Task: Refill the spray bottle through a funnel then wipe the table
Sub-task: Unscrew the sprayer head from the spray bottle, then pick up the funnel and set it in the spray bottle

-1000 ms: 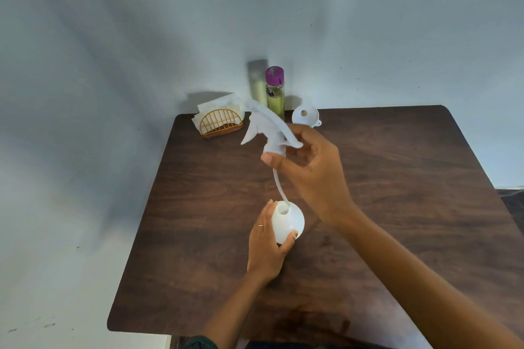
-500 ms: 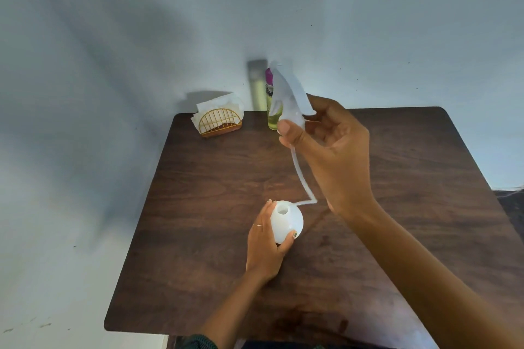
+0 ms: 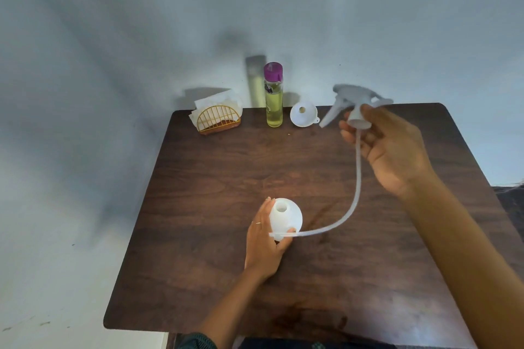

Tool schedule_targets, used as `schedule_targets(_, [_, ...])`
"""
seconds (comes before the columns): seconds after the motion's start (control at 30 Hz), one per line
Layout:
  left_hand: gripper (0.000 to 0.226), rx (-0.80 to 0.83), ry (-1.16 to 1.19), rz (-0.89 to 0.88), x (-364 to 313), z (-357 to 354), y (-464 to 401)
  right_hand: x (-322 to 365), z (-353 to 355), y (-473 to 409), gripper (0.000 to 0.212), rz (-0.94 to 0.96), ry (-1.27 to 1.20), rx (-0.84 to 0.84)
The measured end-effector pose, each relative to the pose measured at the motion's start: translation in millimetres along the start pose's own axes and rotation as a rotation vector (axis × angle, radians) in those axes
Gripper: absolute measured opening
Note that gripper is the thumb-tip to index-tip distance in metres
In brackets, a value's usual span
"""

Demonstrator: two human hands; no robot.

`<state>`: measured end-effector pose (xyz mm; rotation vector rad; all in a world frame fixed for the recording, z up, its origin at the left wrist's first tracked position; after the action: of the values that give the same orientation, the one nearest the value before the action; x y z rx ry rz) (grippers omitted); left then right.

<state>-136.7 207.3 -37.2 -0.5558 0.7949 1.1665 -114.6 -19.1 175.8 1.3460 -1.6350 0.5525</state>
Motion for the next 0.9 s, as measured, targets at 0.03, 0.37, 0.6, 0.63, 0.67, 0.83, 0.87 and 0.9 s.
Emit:
schedule_targets(0.03, [0.079, 0.000, -0.008, 0.001, 0, 0, 0, -13, 15, -5, 0.015, -0.072, -0.035, -0.023])
schedule_targets(0.37, [0.077, 0.025, -0.067, 0.024, -1, -2, 0, -173, 140, 4, 0.014, -0.623, 0.011, -0.250])
schedule_targets(0.6, [0.079, 0.037, -0.090, 0.049, -1, -2, 0, -234, 141, 28, 0.014, -0.795, 0.189, -0.222])
schedule_targets(0.63, [0.079, 0.039, -0.094, 0.055, -1, -2, 0, -236, 140, 28, 0.014, -0.791, 0.224, -0.218])
schedule_targets(0.67, [0.079, 0.041, -0.098, 0.060, -1, -2, 0, -237, 140, 27, 0.015, -0.780, 0.262, -0.225])
schedule_targets(0.83, [0.079, 0.048, -0.110, 0.061, 0, -3, 0, -237, 141, 22, 0.012, -0.696, 0.287, -0.319])
schedule_targets(0.87, [0.079, 0.047, -0.110, 0.061, 0, -3, 0, -237, 141, 22, 0.008, -0.680, 0.286, -0.324])
schedule_targets(0.9, [0.079, 0.046, -0.110, 0.061, -1, -3, 0, -235, 141, 23, 0.005, -0.660, 0.294, -0.327])
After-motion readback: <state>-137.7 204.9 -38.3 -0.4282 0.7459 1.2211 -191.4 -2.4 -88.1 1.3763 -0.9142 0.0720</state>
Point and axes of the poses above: each hand's wrist, its own y-axis away from the middle knuckle, its own z-axis out of the back of the hand, x = y × z, the point moved 9 cm from there along -y, towards the middle knuckle, and after that the axes turned 5 degrees about x, right-handed, at the moved point
